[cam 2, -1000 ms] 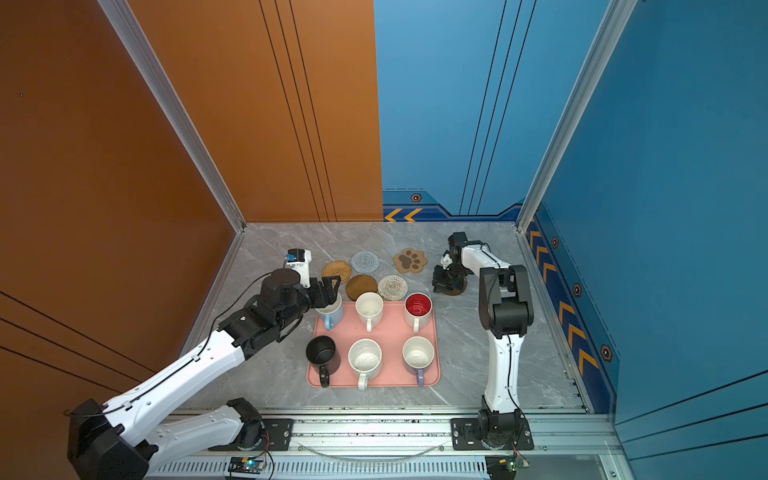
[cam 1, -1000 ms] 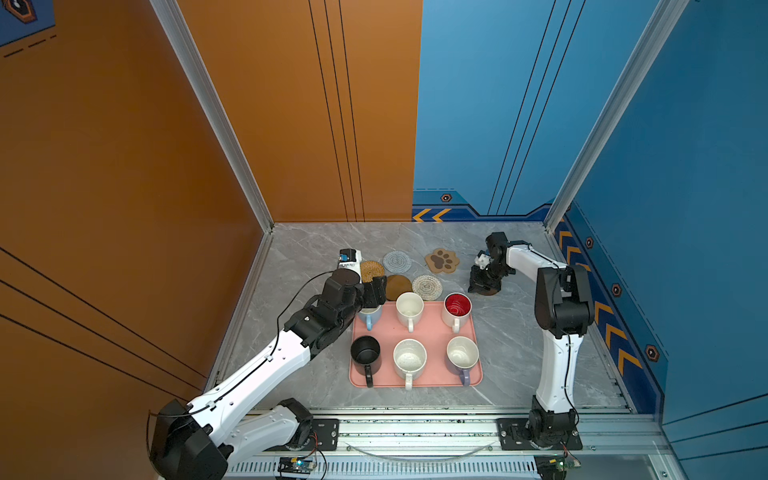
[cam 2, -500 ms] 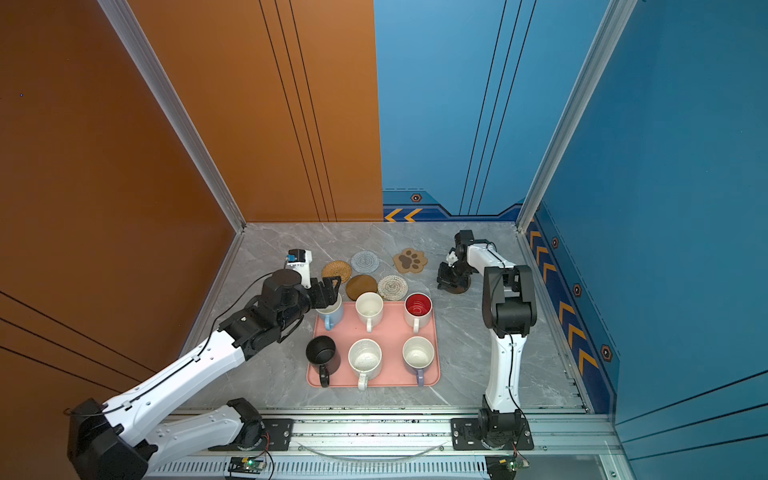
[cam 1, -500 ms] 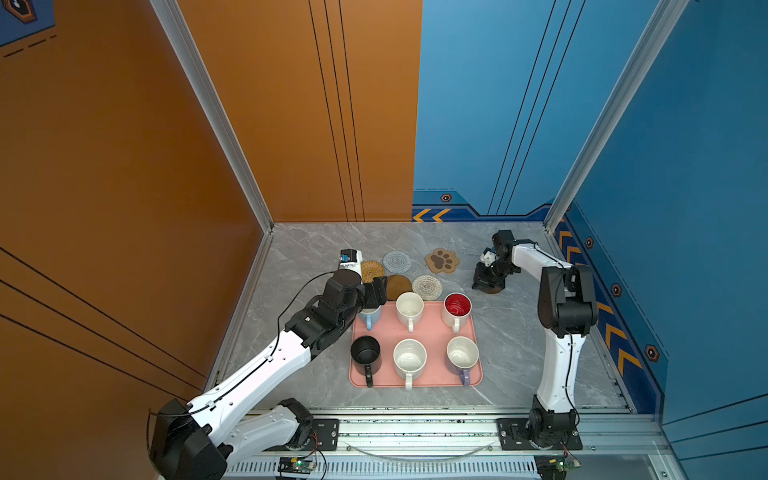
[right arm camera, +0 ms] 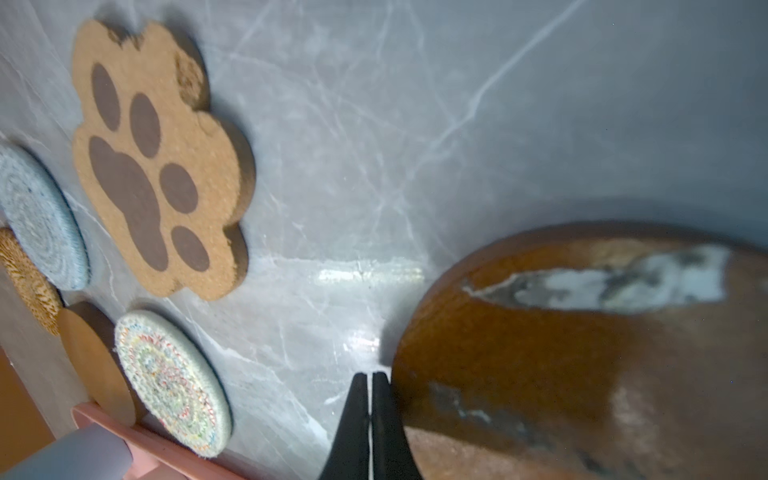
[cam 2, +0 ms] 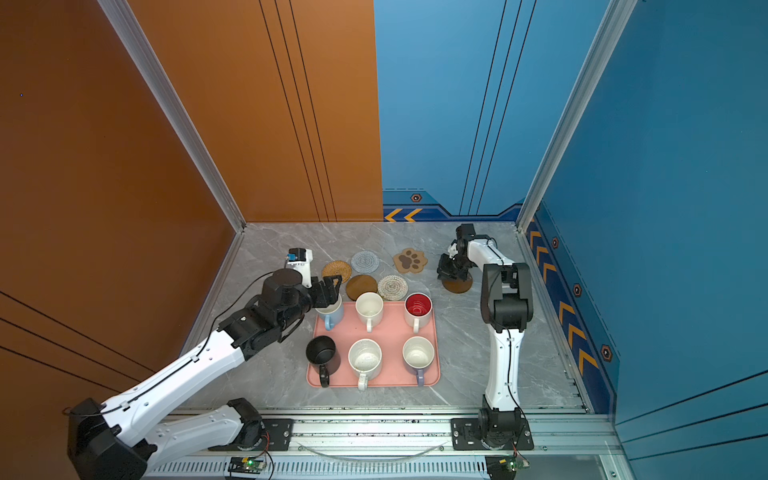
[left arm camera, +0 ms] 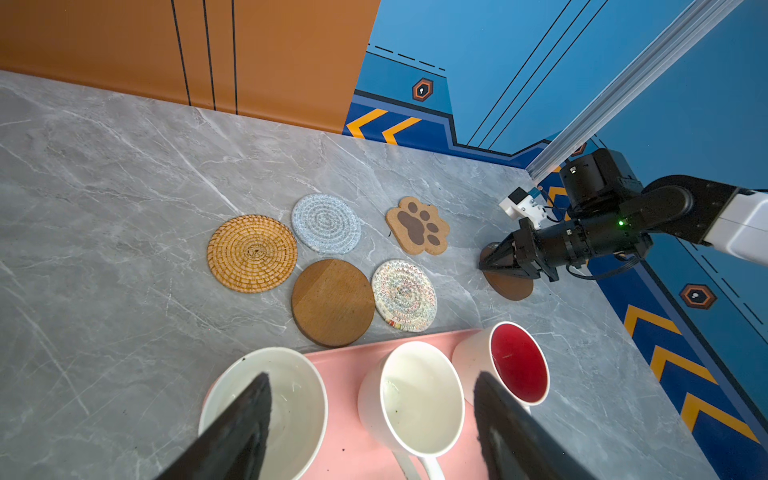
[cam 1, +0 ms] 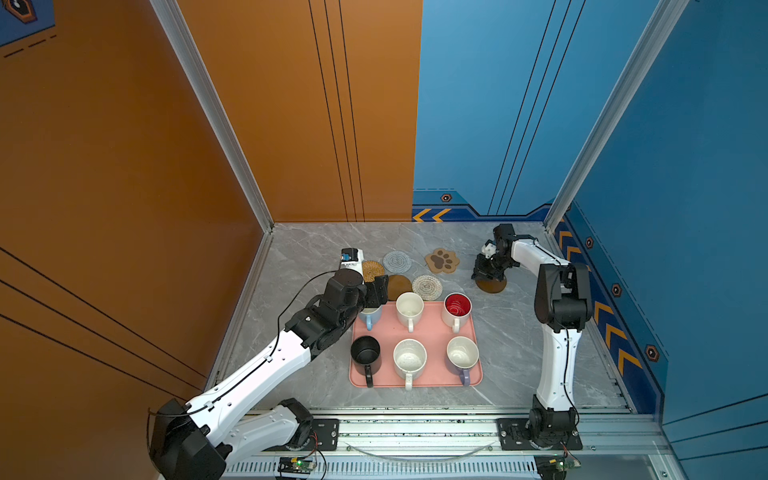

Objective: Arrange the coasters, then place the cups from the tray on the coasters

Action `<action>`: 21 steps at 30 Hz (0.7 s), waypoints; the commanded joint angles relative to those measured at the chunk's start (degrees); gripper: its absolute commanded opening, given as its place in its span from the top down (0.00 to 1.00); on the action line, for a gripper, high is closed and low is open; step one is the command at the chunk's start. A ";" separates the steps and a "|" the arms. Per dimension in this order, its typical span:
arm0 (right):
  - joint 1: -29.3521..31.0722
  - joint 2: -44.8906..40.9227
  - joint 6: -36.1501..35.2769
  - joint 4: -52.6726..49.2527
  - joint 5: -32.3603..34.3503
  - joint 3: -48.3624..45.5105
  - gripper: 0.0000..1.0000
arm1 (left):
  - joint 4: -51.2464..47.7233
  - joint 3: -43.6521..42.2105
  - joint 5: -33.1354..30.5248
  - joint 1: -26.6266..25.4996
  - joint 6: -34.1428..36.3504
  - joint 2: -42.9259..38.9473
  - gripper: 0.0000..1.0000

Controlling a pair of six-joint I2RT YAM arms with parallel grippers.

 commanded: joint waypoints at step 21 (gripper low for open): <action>-3.52 7.88 5.76 1.72 2.80 12.11 1.00 | -3.52 4.28 -3.22 -2.57 1.57 1.51 0.23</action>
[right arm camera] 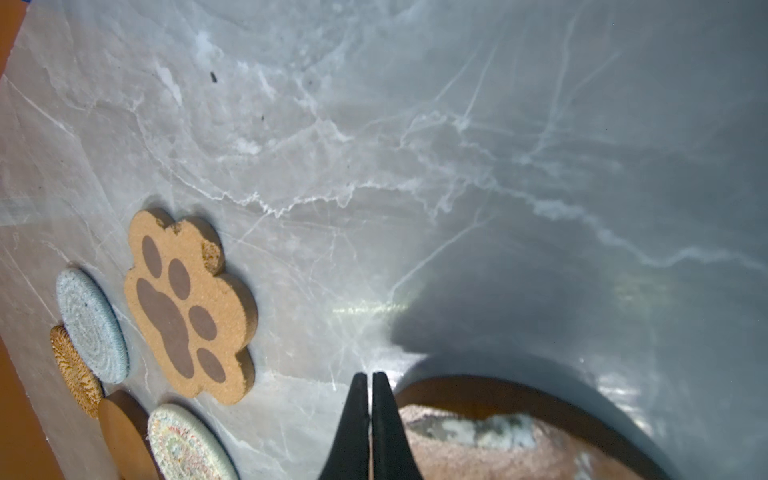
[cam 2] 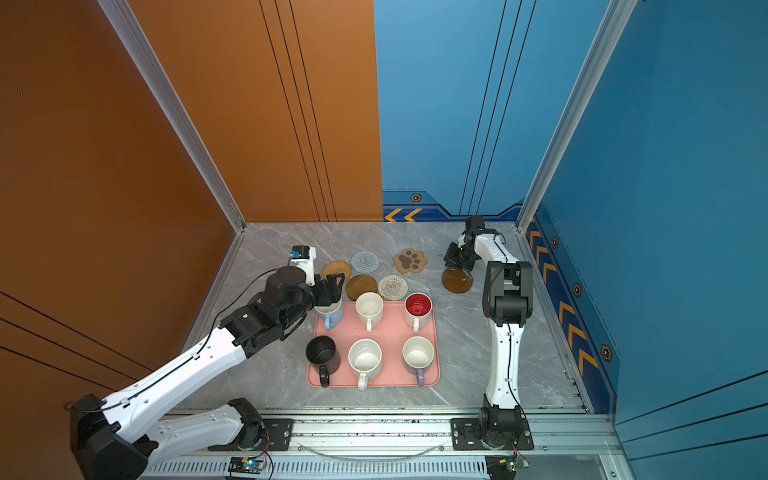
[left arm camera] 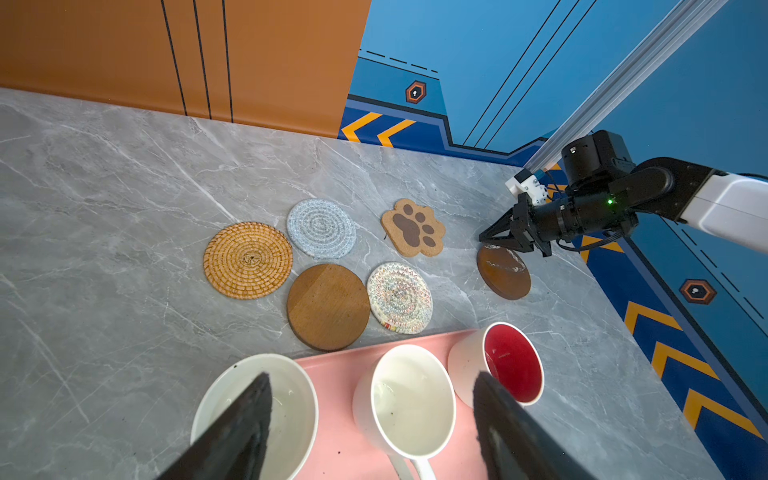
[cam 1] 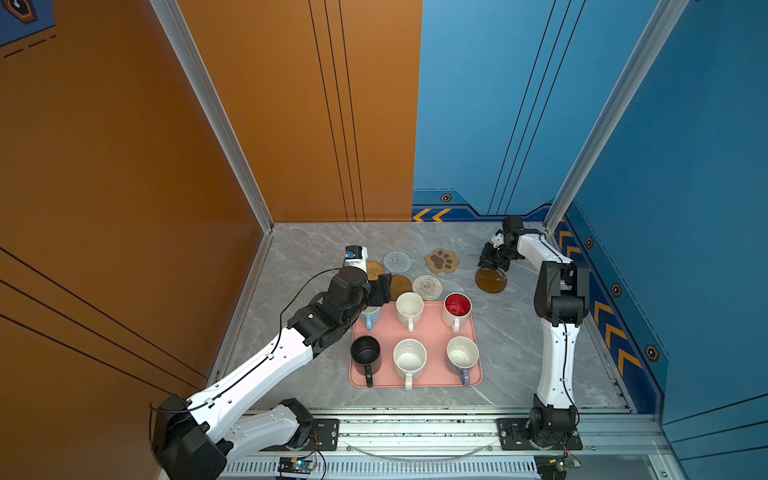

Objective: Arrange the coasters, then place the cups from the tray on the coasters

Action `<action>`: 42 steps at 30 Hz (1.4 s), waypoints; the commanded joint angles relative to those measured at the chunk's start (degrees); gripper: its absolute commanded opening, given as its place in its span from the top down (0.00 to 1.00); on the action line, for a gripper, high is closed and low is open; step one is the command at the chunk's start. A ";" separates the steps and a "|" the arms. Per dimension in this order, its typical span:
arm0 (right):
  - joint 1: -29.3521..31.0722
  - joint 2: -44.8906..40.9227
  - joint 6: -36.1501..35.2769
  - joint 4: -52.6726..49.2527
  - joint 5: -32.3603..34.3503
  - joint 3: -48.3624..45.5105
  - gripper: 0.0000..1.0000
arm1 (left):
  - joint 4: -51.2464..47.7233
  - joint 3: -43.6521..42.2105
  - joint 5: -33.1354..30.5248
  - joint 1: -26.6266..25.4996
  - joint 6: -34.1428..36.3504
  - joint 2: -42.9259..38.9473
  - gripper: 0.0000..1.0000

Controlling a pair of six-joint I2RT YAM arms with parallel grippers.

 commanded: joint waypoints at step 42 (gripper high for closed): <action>5.56 -9.14 1.13 7.51 3.13 -5.19 1.00 | -2.36 -0.65 -3.24 -1.69 0.80 -1.15 0.22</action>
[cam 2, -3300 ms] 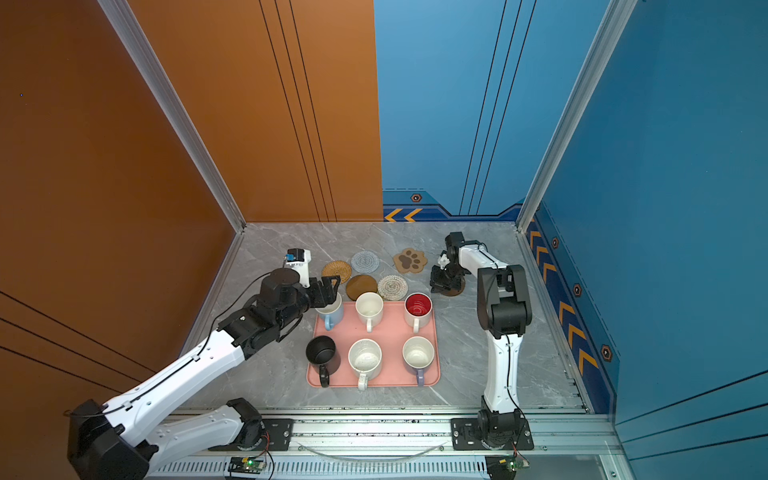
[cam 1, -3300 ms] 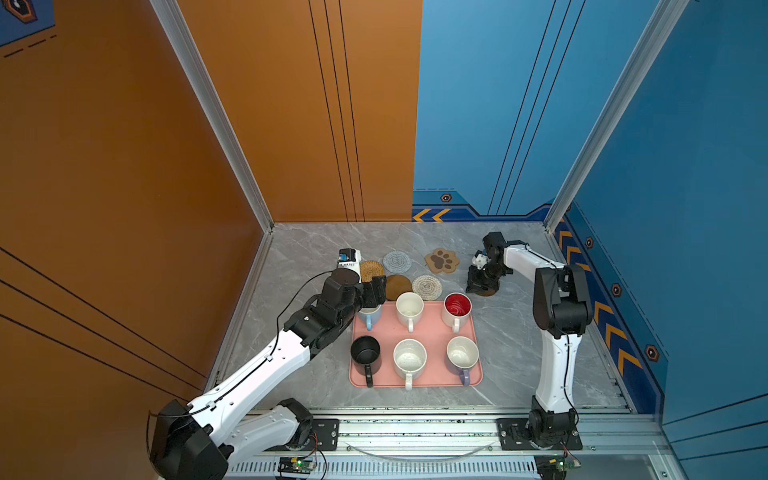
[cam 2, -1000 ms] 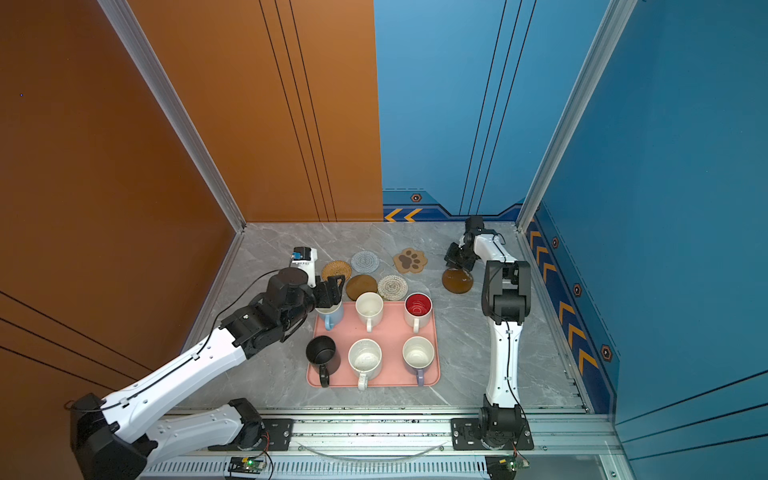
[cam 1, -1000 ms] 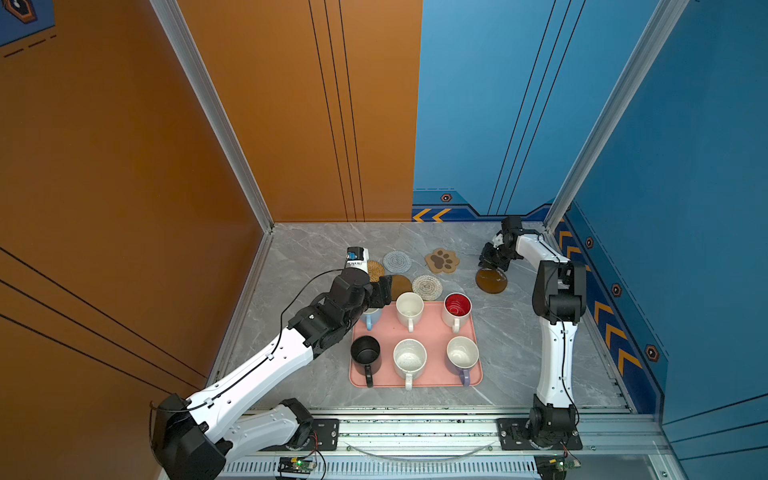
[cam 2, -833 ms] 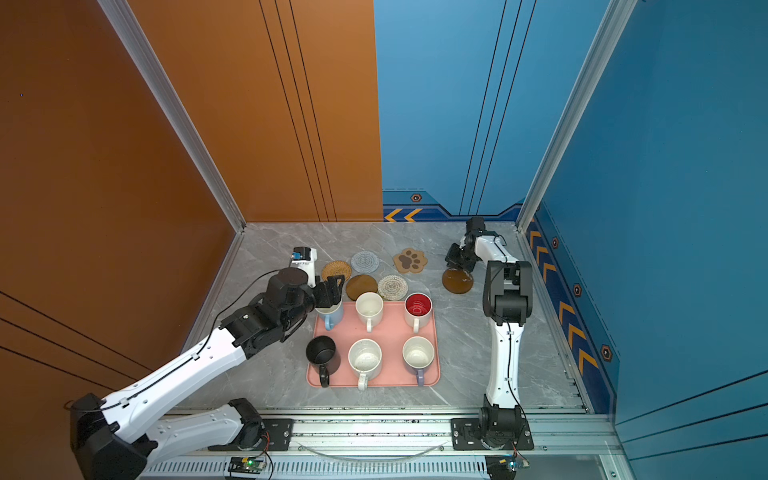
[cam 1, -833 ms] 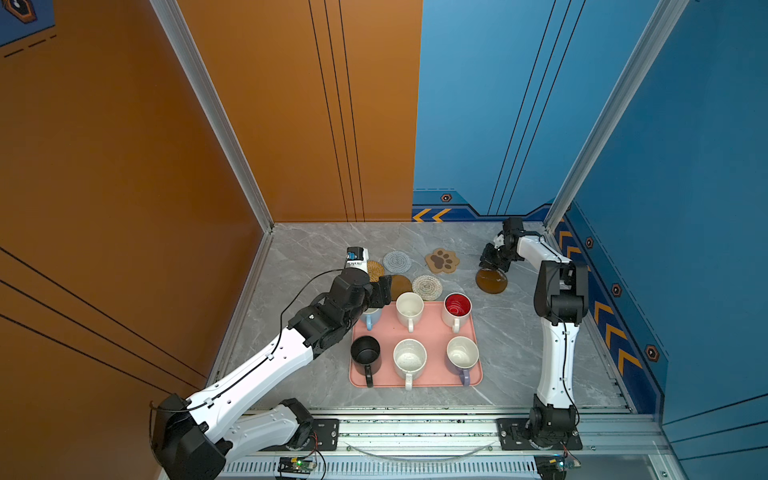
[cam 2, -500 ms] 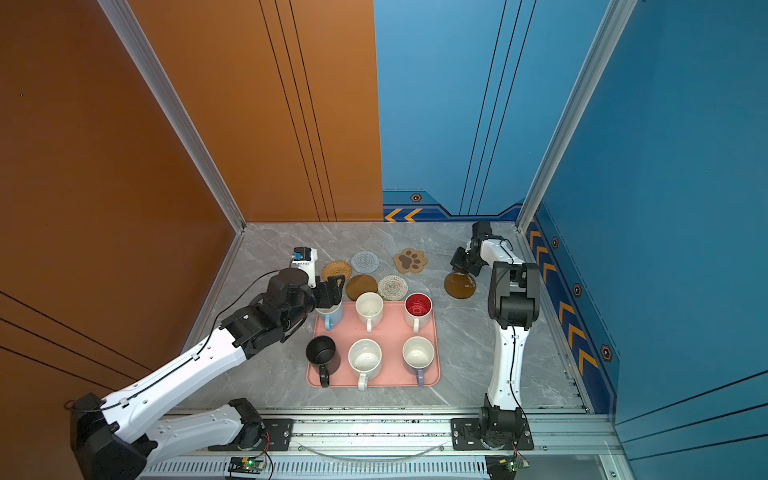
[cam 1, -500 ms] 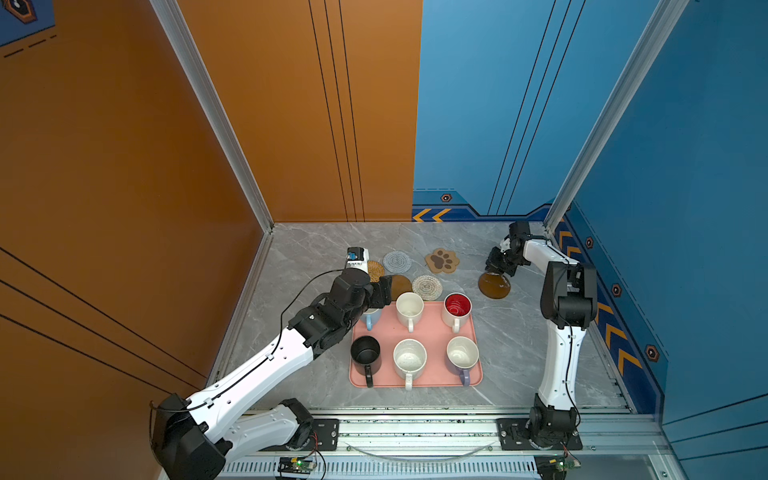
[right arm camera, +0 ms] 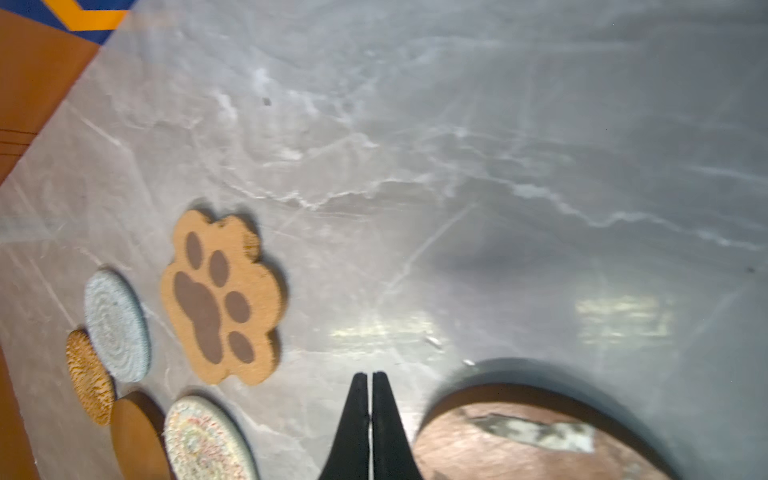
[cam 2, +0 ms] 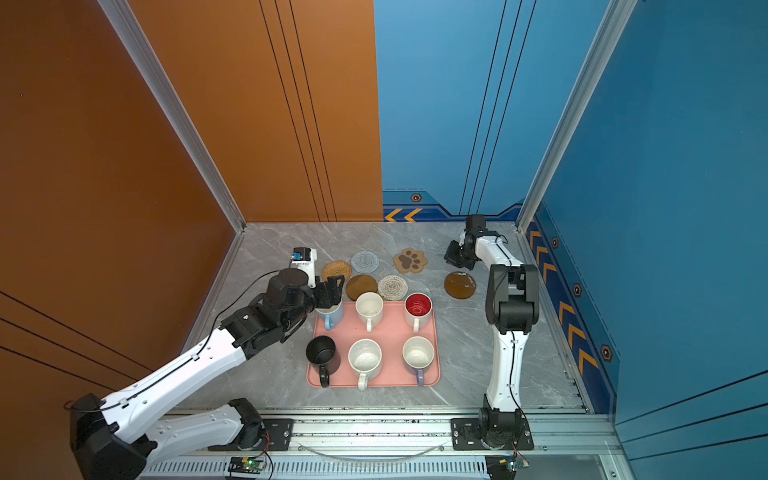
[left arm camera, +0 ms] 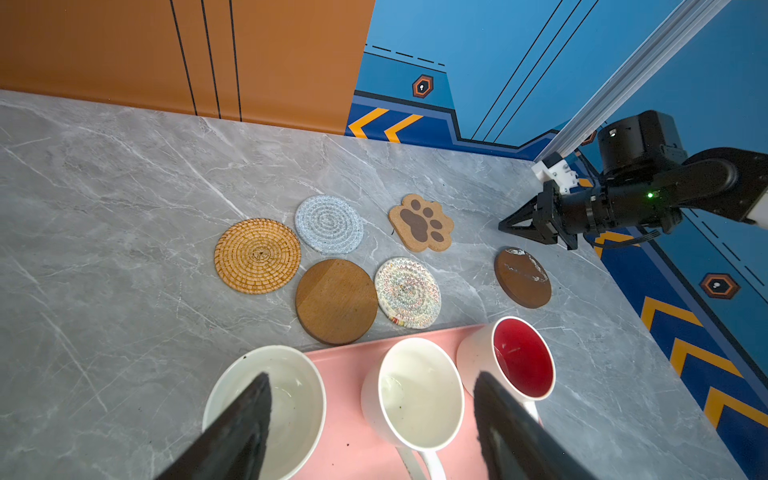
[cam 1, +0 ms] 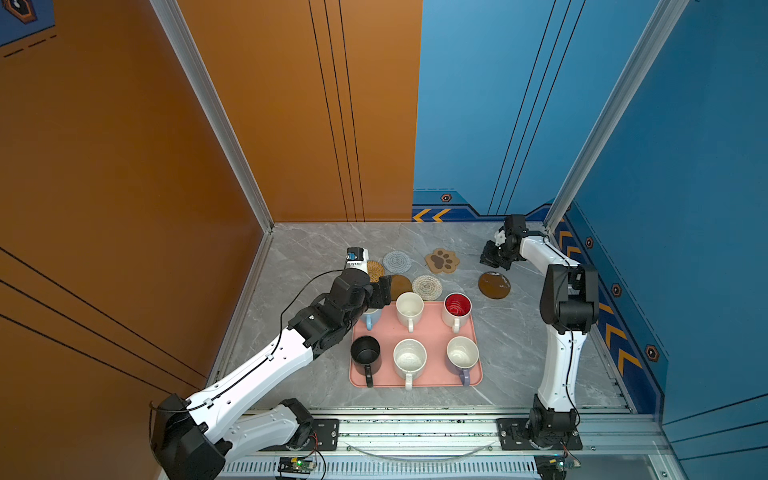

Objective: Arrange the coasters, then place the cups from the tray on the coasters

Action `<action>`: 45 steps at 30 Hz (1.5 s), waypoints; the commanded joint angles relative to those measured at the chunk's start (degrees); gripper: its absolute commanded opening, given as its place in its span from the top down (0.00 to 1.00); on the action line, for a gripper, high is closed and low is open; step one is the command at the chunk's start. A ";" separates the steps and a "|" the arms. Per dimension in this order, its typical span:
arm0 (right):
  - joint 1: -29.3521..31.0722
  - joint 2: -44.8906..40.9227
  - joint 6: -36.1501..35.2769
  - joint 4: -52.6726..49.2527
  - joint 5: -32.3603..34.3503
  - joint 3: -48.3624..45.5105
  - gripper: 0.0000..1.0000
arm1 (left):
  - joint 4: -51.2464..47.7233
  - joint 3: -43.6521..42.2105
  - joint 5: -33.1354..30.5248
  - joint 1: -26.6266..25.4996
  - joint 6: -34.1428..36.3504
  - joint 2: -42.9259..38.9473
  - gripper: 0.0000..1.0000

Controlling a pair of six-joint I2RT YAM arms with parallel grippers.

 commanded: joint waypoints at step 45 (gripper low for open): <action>9.42 12.09 0.01 -6.13 4.84 6.97 1.00 | -3.05 -2.96 -3.55 -0.53 0.82 -5.59 0.22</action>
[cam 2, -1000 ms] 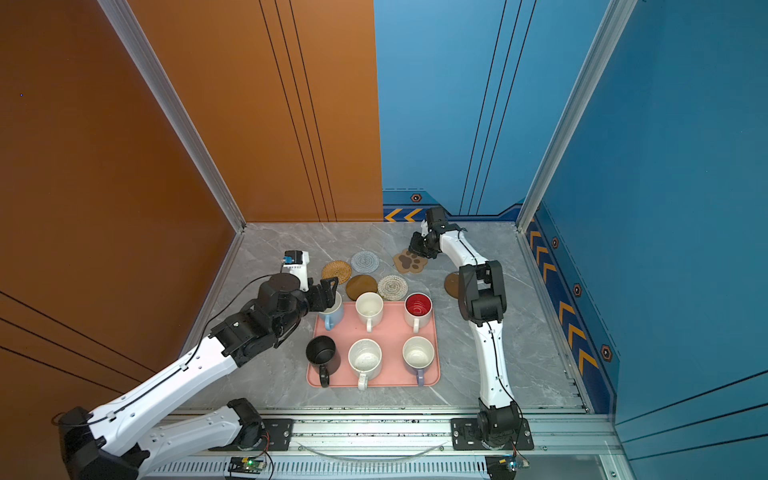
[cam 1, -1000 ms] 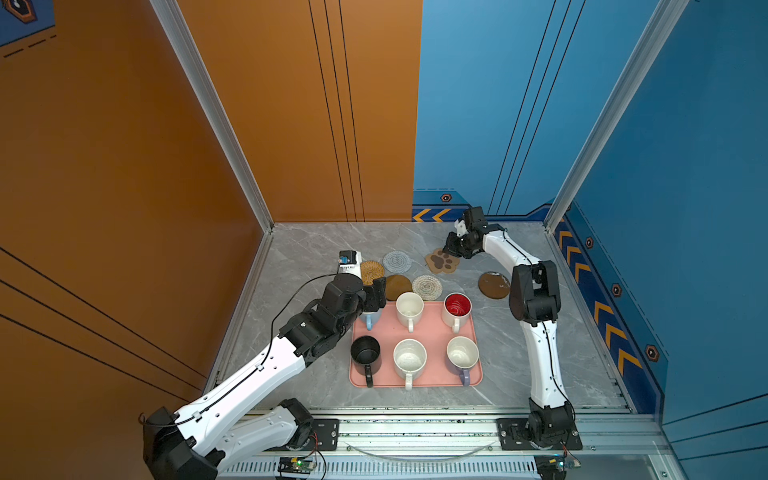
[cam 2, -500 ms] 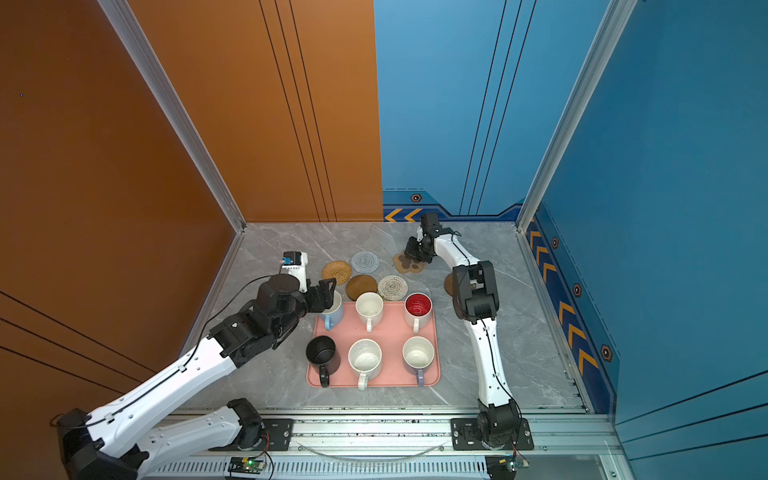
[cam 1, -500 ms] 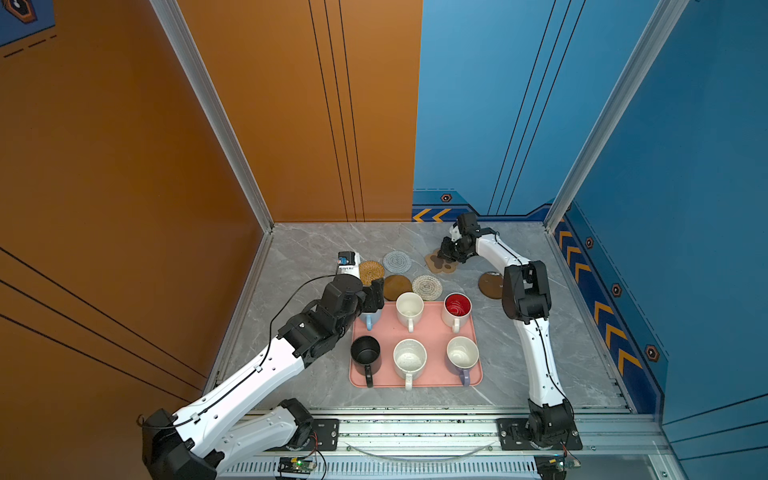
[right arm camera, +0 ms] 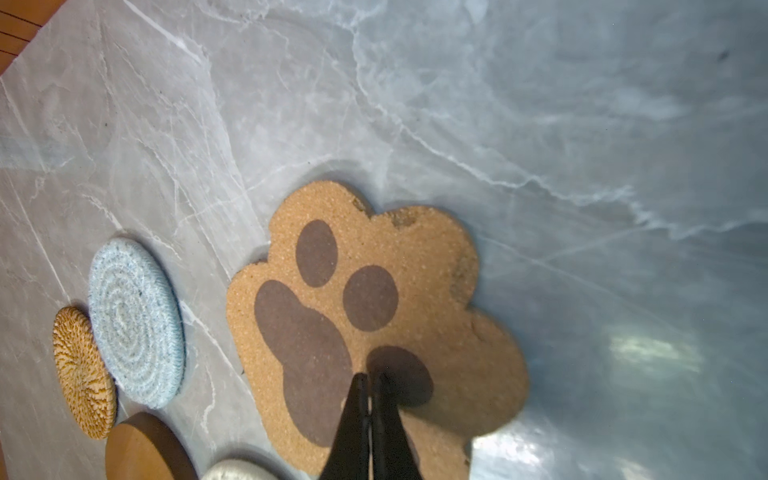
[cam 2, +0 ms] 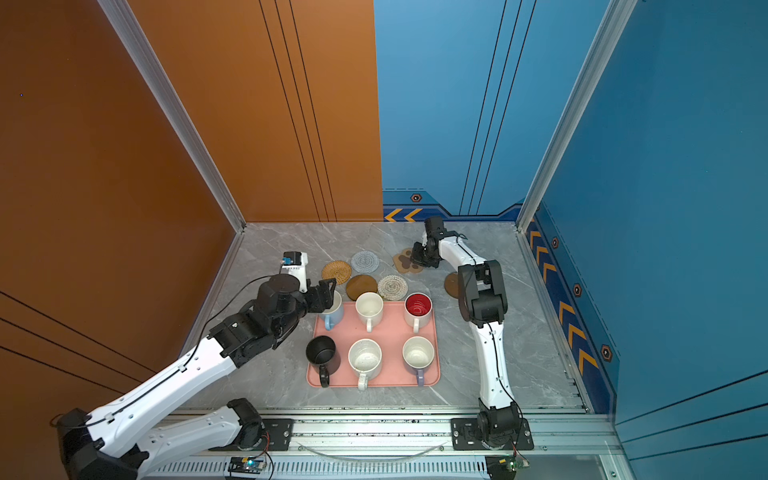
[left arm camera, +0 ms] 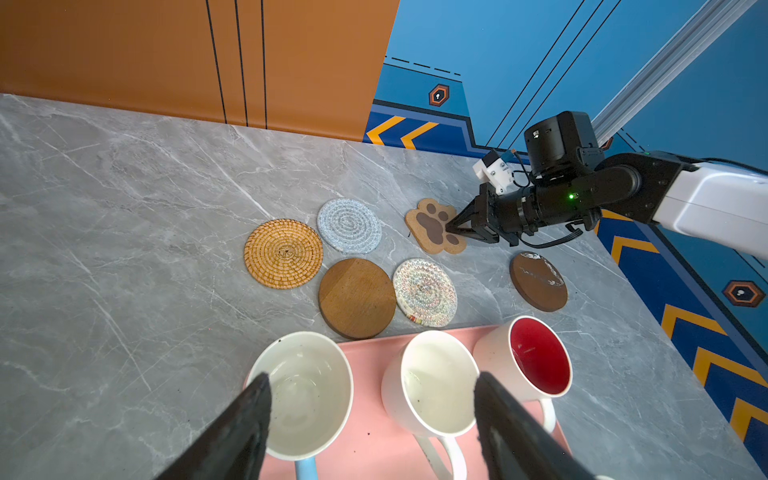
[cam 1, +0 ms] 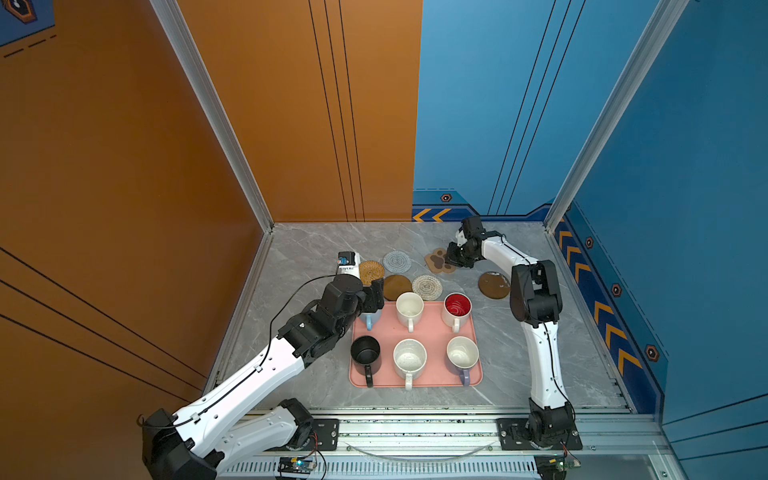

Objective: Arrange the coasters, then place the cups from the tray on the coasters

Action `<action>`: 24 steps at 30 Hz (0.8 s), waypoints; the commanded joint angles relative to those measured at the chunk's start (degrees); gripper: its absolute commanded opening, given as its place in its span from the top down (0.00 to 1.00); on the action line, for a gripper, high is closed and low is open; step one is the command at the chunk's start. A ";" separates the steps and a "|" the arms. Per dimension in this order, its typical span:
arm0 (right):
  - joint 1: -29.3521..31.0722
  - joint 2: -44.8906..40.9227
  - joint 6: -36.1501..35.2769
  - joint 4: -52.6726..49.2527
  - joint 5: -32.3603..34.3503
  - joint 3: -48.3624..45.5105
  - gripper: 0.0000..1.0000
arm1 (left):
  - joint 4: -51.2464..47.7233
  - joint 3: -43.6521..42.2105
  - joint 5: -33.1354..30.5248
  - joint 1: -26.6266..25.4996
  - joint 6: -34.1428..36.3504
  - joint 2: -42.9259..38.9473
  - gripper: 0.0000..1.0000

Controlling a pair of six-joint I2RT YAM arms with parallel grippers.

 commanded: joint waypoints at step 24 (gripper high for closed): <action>3.05 10.02 9.90 5.09 -4.64 16.27 1.00 | -2.52 -1.75 -2.31 -0.75 -0.53 -3.58 0.23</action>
